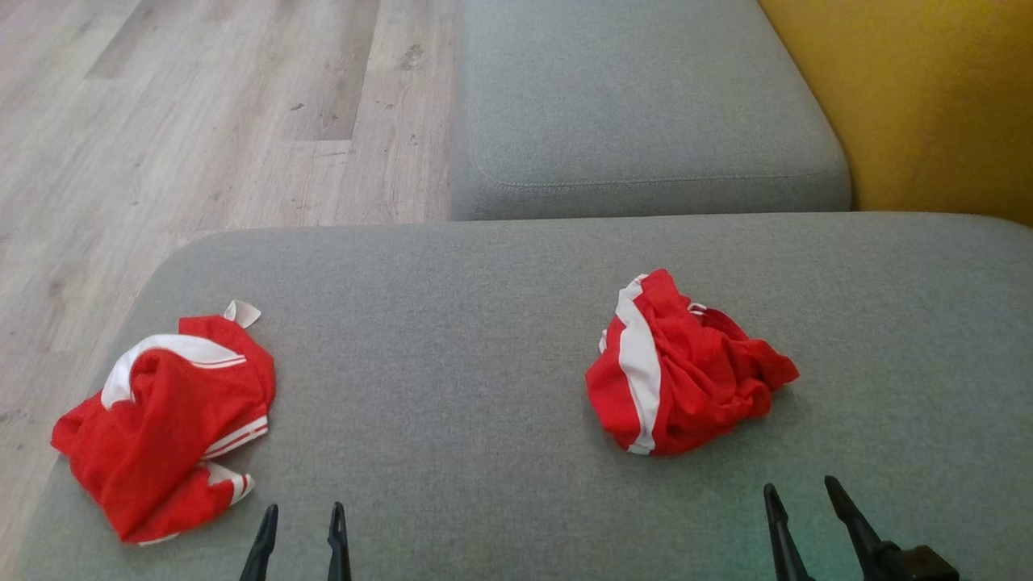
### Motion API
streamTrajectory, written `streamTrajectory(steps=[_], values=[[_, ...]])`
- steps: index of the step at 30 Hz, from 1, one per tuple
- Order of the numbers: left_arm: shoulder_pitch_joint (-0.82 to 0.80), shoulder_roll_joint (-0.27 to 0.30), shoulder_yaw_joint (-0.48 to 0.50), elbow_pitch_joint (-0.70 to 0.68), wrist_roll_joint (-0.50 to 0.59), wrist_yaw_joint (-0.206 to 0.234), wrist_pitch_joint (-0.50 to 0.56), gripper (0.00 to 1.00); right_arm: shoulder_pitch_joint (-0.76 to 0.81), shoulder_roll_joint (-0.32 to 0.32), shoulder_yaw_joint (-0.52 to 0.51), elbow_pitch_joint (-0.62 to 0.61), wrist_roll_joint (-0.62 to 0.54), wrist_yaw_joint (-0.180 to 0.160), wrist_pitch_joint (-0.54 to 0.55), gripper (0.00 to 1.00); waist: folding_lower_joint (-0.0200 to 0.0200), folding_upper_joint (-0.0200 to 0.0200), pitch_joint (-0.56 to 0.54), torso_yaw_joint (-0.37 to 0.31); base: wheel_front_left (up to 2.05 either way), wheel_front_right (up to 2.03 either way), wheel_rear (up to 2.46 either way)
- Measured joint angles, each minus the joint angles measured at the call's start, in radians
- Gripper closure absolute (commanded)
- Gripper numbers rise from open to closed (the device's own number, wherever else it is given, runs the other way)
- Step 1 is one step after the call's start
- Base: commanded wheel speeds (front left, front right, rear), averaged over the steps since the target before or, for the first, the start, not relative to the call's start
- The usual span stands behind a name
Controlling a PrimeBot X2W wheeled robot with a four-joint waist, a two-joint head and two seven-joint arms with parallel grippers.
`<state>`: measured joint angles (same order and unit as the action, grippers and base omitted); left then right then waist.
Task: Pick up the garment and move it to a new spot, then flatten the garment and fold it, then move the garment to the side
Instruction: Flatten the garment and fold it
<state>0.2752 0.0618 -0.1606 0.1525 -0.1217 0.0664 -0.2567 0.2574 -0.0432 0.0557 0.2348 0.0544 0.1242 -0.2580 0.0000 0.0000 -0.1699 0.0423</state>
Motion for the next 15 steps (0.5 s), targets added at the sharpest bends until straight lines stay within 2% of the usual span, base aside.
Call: streamTrajectory(steps=[9,15], values=[[-0.003,-0.002,-0.011,0.02,0.019,-0.019,0.0,0.0,0.0,0.0,0.007,-0.001,0.001,0.0,0.0,0.0,0.0001,0.0,0.011,-0.008,0.0,0.0,0.0],[-0.098,-0.002,-0.141,0.137,0.062,-0.07,0.0,0.0,-0.006,-0.001,0.011,-0.011,0.007,0.0,0.0,0.0,0.0001,0.0,0.05,-0.032,0.0,0.0,0.0]])
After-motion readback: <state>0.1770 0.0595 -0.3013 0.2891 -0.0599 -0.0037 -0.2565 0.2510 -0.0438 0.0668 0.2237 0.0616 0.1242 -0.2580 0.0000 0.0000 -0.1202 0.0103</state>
